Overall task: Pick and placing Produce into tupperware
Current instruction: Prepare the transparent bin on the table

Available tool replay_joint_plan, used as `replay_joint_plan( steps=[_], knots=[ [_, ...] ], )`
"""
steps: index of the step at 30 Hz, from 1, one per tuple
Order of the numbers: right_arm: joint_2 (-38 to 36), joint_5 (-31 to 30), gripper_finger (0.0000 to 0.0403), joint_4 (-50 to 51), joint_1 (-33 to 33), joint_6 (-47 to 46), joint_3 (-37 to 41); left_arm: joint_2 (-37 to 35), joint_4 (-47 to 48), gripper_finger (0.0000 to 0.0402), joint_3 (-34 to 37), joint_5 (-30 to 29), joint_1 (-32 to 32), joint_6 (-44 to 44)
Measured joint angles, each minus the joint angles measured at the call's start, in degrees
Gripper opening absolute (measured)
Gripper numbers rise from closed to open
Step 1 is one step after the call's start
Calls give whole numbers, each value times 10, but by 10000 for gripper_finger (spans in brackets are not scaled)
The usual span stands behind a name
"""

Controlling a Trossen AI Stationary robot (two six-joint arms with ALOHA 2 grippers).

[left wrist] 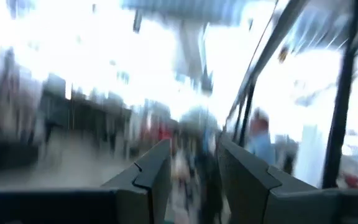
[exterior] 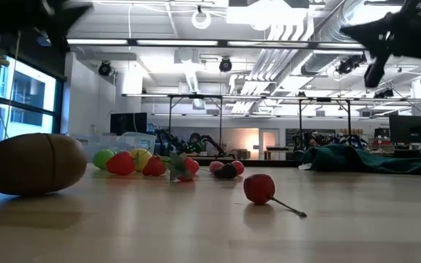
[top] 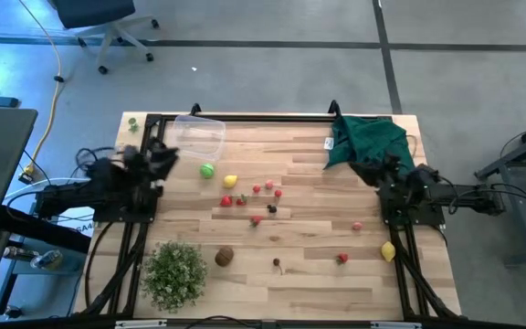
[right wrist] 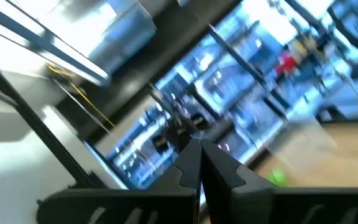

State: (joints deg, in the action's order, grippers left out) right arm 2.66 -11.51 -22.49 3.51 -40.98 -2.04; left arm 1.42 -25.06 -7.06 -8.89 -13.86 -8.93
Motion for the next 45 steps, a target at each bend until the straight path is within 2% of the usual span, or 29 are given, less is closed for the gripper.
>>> replay_joint_plan(
  steps=[3, 8, 13, 16, 20, 26, 28, 30, 33, 38, 45],
  knots=[
    [1, -17, 0, 37, 0, 40, -44, 1, 4, 122, -36, -22, 0, 60],
    [29, -78, 0, 196, 8, 101, -159, 57, 184, 122, -129, -93, 0, 87],
    [94, -135, 0, 385, 42, 115, -289, 193, 395, 122, -235, -187, -1, 37],
    [150, -139, 0, 462, 66, 127, -357, 298, 476, 122, -302, -204, -16, 29],
    [227, -120, 0, 531, 101, 144, -434, 434, 602, 122, -414, -162, -89, 29],
    [334, -39, 0, 640, 155, 170, -536, 597, 717, 122, -559, 42, -219, 94],
    [368, -22, 0, 682, 175, 166, -564, 639, 739, 122, -593, 83, -245, 104],
    [403, -5, 0, 725, 194, 168, -586, 673, 758, 122, -621, 89, -265, 114],
    [448, 22, 0, 760, 213, 182, -599, 713, 779, 122, -651, 63, -277, 115],
    [501, 53, 0, 755, 220, 197, -592, 769, 777, 122, -671, 9, -278, 106],
    [549, 93, 0, 750, 220, 220, -589, 861, 777, 122, -671, 5, -278, 60]
  ],
)
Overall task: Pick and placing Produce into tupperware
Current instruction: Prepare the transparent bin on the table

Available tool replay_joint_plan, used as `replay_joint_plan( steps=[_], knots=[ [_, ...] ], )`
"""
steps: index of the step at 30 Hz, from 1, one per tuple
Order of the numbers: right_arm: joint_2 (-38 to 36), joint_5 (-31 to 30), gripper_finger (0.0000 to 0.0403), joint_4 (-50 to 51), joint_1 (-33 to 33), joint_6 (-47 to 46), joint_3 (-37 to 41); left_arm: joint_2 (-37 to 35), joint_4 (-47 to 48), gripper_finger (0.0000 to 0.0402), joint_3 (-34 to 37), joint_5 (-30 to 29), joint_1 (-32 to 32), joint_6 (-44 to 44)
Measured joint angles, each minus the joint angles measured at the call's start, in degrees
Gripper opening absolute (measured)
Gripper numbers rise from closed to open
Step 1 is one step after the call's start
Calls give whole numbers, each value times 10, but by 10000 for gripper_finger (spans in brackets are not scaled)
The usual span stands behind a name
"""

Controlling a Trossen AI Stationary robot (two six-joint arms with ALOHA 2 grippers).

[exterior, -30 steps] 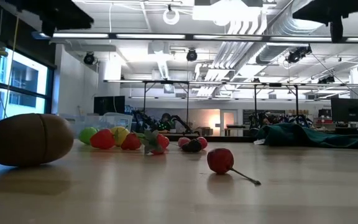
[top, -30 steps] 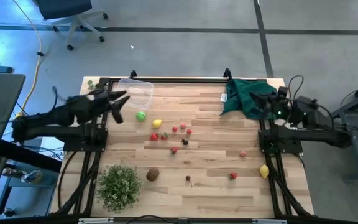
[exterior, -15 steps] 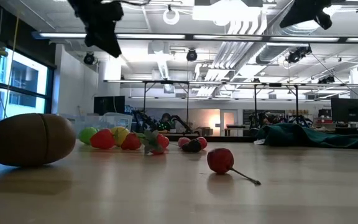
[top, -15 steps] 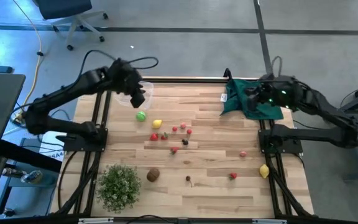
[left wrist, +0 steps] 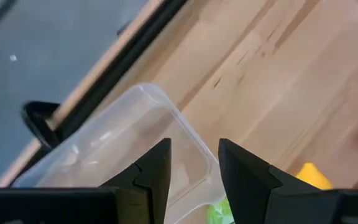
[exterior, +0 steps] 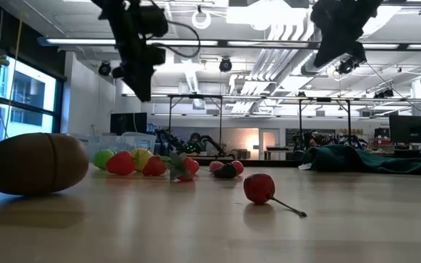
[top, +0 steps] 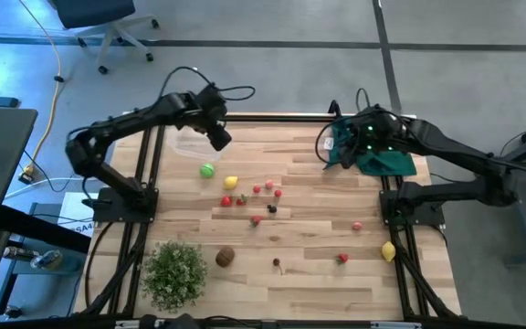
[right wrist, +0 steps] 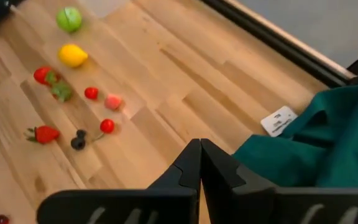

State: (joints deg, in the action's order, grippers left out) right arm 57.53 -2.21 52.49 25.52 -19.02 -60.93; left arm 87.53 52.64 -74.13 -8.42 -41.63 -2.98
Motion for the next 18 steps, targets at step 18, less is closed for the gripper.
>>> replay_joint_plan(
  steps=[18],
  knots=[
    [12, 21, 0, -4, 0, 61, 0, 60, 68, 122, 0, -41, 0, -170]
  ],
)
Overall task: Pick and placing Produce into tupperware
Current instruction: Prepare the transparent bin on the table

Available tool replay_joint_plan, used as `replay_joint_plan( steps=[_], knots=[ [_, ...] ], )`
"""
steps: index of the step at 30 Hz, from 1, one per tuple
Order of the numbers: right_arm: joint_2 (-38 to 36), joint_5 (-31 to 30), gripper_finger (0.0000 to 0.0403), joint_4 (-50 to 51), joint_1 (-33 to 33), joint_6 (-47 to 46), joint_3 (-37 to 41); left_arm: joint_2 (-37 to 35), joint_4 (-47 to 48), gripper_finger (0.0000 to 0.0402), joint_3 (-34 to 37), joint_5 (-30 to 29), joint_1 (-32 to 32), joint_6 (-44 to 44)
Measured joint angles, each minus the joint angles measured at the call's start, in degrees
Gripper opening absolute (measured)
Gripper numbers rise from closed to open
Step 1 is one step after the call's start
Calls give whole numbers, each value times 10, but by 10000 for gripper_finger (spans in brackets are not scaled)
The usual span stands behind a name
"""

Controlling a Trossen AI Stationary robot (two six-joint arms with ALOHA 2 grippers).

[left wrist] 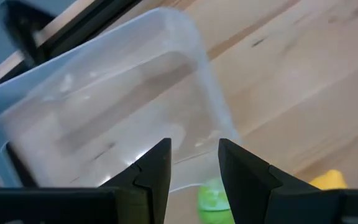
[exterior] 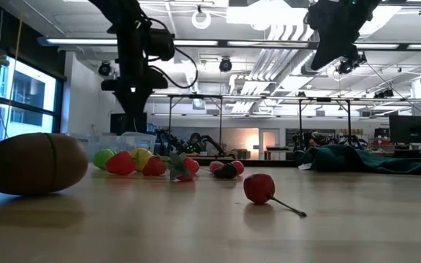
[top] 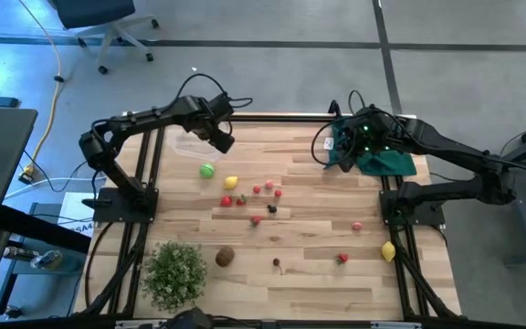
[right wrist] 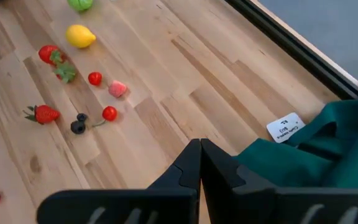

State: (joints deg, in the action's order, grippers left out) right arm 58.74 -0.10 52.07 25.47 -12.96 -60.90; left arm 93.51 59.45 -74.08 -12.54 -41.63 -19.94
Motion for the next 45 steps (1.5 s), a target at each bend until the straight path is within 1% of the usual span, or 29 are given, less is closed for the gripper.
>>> replay_joint_plan(
  steps=[11, 20, 23, 28, 33, 37, 42, 45],
  knots=[
    [0, 0, 0, 0, 0, 15, 0, 5, 30, 122, 0, -44, 0, -32],
    [0, 0, 0, 0, 0, 15, 0, 61, 17, 122, 0, -13, 9, -35],
    [0, 0, 0, 0, 0, 15, 0, 76, 12, 122, 0, 7, 13, -35],
    [0, 0, 0, -1, 0, 15, 0, 88, -23, 122, 0, 18, 29, -34],
    [0, 0, 0, 0, 0, 15, 0, 101, -65, 122, 0, 49, 54, -34],
    [0, 0, 0, 0, 0, 16, 0, 108, -105, 122, 0, 72, 85, -33],
    [0, 2, 0, 0, 0, 17, 0, 107, -165, 122, 0, 81, 130, -43],
    [0, 2, 0, 0, 0, 26, 0, 107, -193, 122, 0, 95, 153, -46]
  ],
)
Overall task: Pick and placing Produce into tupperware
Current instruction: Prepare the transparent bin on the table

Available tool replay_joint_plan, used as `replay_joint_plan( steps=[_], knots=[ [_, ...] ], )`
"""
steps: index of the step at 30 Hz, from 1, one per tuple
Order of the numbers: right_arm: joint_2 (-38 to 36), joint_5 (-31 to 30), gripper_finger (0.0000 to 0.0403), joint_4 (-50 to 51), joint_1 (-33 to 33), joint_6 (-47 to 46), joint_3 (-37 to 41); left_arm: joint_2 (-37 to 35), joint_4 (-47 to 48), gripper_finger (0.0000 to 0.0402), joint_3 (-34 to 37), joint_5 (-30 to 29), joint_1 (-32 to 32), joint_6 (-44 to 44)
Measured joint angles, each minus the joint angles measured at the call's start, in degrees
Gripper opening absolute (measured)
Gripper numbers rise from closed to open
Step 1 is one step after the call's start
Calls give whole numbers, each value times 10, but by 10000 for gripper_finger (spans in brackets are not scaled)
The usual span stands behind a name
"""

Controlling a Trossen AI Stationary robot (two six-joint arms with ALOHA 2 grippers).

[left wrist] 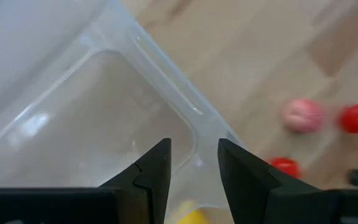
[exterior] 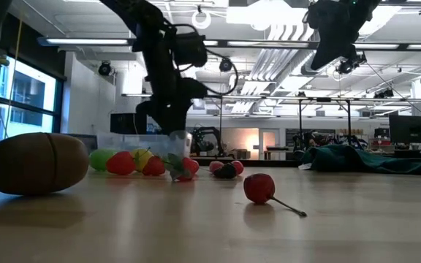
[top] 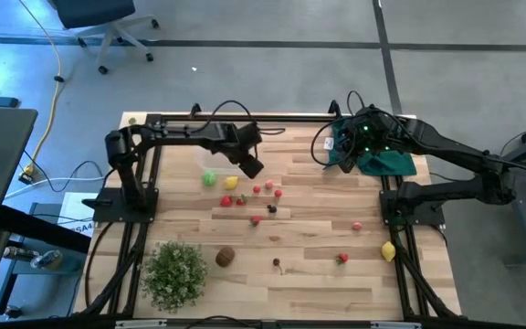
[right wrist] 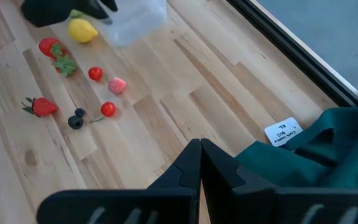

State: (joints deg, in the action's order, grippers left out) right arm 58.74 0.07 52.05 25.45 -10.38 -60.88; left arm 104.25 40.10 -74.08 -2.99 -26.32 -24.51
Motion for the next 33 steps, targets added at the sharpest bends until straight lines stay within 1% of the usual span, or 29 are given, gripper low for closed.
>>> replay_joint_plan(
  steps=[7, 13, 17, 24, 27, 29, 33],
  knots=[
    [0, 1, 0, 0, 0, 4, 0, 0, -46, 122, 0, 6, 47, -15],
    [0, 15, 0, 0, 0, 4, 0, 0, -57, 122, 0, 10, 82, -31],
    [0, 20, 0, 0, 0, 4, 0, 0, -75, 122, 0, 10, 101, -40],
    [0, 20, 0, 4, 0, 4, 0, -1, -134, 122, 0, 10, 134, -45],
    [0, 20, 0, 13, 0, 5, 0, -1, -141, 122, 0, 10, 145, -47],
    [0, 20, 0, 17, 0, 11, 0, -1, -141, 122, 0, 3, 149, -46],
    [0, 20, 0, 16, 0, 15, 0, -1, -143, 122, 0, -32, 141, -42]
  ],
)
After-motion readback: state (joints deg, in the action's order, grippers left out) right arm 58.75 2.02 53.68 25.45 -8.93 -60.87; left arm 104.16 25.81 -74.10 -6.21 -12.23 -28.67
